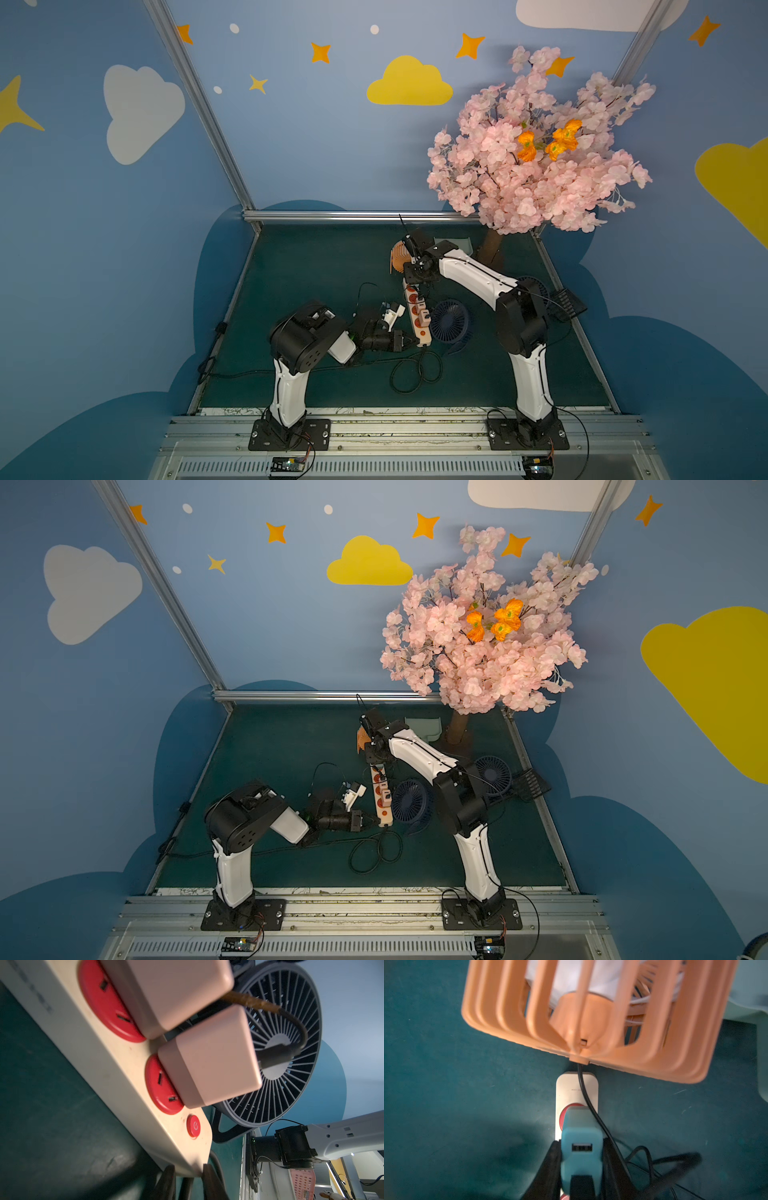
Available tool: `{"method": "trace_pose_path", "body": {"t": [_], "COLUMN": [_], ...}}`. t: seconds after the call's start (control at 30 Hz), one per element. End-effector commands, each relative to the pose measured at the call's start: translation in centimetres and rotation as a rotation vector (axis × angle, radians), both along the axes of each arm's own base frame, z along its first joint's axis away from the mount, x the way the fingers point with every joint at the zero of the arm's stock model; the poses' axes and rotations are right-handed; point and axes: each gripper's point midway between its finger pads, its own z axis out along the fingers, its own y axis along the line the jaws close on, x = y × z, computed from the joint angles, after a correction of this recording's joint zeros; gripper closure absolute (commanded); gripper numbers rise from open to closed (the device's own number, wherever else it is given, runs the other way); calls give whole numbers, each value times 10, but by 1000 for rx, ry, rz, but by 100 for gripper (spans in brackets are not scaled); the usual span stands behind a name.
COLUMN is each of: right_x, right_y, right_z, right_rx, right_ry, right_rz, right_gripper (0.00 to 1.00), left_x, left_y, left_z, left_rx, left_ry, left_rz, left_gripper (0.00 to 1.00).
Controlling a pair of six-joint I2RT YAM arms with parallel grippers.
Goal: Plug the desk fan into the power strip
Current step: Insert the plug into the socket.
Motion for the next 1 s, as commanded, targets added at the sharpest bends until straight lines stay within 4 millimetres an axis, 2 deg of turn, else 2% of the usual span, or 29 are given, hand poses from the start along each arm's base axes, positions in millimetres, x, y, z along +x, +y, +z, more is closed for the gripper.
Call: {"method": "trace_pose_path", "body": {"t": [0.0,0.27,0.63,0.87,0.97], "right_x": [3,-10,-19,-15,-13], "right_y": [-11,-18,-12,-11,-9], "right_z": [-16,-20,-8,13,12], "right_rx": [-40,-43,-18,-4,-5], "right_ry": [11,67,96,55,53], "right_rz": [-23,-42,-31,-31,-28], "right_gripper": [100,100,100,100,100], "left_x": [-7,-6,-7,-7,-7], "left_y": [13,13,13,13,13], "left_z": [-35,-35,-35,-35,-35], "left_rx": [90,91,88,89,87], "left_ry": [71,74,76,77,78], "left_rz": [23,24,22,24,23], "left_gripper": [73,73,73,73,73]}}
